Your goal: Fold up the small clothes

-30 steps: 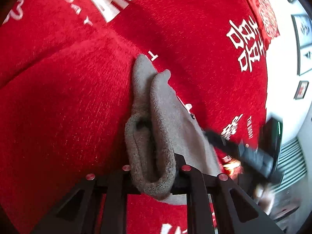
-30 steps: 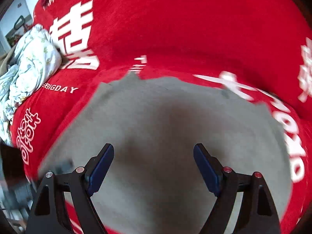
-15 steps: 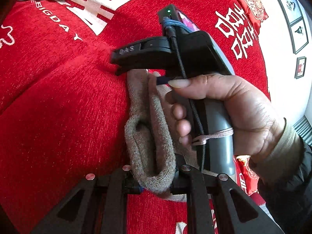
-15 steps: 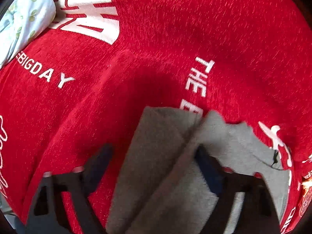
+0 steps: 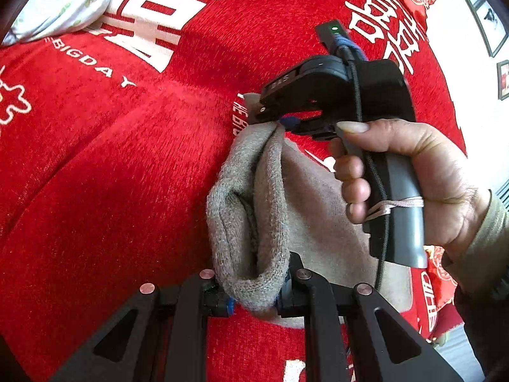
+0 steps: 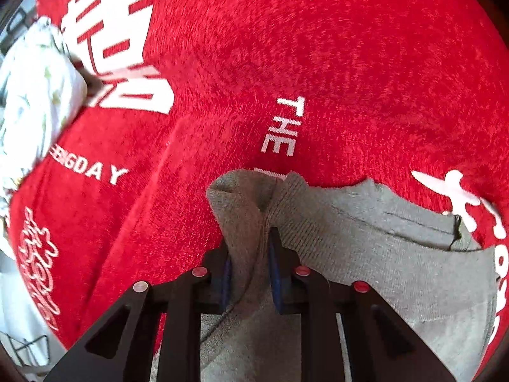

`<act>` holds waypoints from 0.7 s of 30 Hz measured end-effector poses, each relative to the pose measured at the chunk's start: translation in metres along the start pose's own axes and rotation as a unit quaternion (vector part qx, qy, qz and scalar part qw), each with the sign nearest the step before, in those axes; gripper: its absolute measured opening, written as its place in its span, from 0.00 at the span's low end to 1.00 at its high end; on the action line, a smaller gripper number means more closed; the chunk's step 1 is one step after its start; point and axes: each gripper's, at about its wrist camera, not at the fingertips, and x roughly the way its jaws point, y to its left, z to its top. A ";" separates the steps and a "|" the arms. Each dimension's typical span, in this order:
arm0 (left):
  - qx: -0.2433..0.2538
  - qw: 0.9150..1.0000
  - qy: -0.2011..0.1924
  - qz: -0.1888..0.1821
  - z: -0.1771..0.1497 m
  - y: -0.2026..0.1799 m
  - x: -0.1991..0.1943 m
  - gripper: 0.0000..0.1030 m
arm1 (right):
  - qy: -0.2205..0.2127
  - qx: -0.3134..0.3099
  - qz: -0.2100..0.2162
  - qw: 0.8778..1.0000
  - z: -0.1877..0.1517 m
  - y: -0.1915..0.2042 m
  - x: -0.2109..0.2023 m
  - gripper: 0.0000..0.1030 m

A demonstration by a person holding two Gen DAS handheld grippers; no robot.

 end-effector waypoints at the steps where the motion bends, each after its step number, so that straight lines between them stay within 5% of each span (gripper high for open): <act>1: 0.002 1.000 0.000 0.004 0.000 -0.002 0.000 0.18 | -0.002 0.006 0.007 1.000 0.001 -0.004 -0.005 0.21; 14: 0.041 0.995 0.017 0.092 0.002 -0.043 0.003 0.18 | -0.007 0.055 0.072 0.996 -0.003 -0.047 -0.033 0.21; 21: 0.138 0.975 0.016 0.171 -0.015 -0.106 0.012 0.18 | 0.004 0.066 0.104 0.992 -0.003 -0.068 -0.042 0.21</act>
